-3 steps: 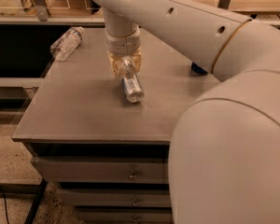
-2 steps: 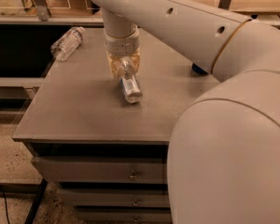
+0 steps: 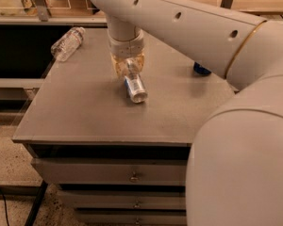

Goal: Place redbull can upright

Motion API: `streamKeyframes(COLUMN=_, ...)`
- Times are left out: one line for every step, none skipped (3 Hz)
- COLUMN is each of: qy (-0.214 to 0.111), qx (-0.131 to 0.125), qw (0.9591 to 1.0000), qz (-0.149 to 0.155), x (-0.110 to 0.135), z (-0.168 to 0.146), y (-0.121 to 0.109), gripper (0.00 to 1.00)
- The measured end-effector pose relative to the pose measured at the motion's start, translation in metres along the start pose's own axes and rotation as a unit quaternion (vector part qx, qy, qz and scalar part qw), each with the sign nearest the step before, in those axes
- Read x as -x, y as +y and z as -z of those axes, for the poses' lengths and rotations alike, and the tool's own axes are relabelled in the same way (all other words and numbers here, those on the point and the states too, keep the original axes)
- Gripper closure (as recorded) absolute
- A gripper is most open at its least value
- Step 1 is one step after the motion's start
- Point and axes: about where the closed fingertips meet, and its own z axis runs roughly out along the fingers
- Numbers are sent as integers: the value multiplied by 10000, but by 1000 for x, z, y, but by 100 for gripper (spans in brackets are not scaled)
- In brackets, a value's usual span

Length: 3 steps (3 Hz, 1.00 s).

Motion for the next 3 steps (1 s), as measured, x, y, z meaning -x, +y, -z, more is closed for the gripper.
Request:
streamKeyframes(qy=-588, qx=-147, qw=9975, qz=356, x=2, z=14, y=-13, gripper=100)
streamKeyframes(qy=-1050, qx=20, qw=9935, qz=433, x=1, z=34, y=-29, gripper=100)
streamKeyframes(qy=-1123, qx=48, qw=9928, qz=420, x=2, z=36, y=-32, gripper=100)
